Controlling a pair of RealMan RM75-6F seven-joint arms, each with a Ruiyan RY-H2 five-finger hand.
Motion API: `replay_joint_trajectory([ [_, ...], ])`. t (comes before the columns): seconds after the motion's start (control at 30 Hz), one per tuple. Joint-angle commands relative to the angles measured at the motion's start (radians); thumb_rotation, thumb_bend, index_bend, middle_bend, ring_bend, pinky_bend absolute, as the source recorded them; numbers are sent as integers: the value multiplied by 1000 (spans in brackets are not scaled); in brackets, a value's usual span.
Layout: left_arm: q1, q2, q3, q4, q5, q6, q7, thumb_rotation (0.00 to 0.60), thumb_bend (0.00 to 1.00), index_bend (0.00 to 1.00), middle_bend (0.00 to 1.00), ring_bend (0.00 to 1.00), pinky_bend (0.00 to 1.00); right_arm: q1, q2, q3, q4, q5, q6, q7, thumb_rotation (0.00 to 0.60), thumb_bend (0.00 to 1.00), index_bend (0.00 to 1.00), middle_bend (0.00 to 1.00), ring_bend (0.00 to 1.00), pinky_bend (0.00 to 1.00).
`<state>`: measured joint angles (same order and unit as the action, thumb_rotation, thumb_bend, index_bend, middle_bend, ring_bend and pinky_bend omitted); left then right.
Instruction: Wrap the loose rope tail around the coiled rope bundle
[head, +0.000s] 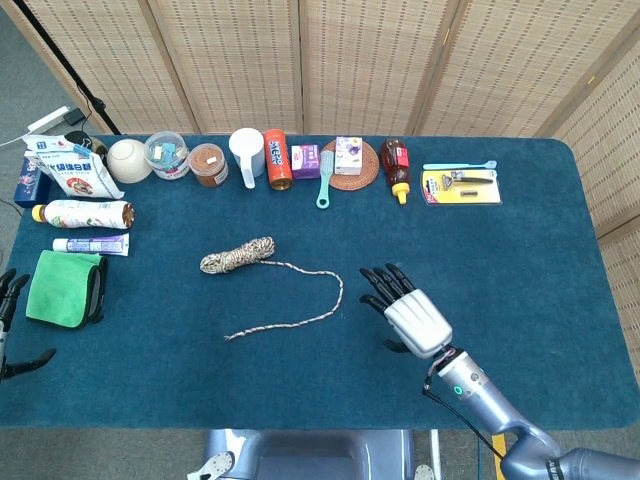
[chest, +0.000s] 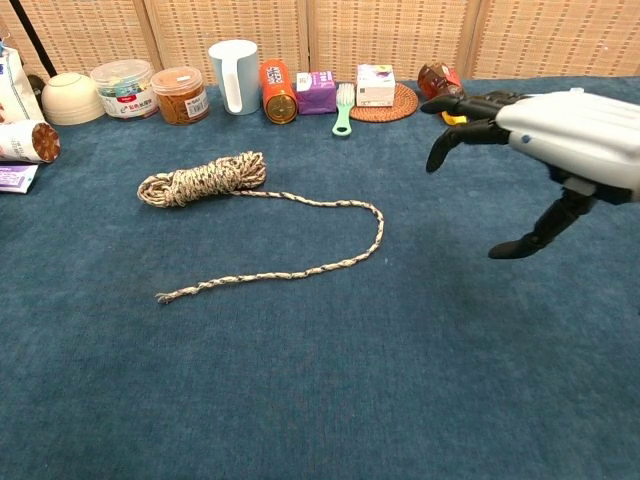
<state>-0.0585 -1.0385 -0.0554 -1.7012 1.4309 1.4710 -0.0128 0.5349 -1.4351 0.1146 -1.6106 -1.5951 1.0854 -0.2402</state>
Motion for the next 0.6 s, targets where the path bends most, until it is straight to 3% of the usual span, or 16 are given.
replay_joint_trajectory([
  [0.03, -7, -4, -6, -3, -18, -14, 13, 600, 47, 0, 0, 0, 0, 59, -72, 31, 46, 55, -72, -52, 600, 168, 401, 0, 0, 0],
  [0.43, -29, -9, -17, -6, -74, -64, 45, 600, 46, 0, 0, 0, 0, 143, -181, 41, 144, 132, -150, -139, 600, 246, 402, 0, 0, 0],
  [0.6, -33, -8, -21, -5, -85, -71, 44, 600, 47, 0, 0, 0, 0, 170, -209, 46, 168, 158, -172, -173, 600, 347, 400, 0, 0, 0],
])
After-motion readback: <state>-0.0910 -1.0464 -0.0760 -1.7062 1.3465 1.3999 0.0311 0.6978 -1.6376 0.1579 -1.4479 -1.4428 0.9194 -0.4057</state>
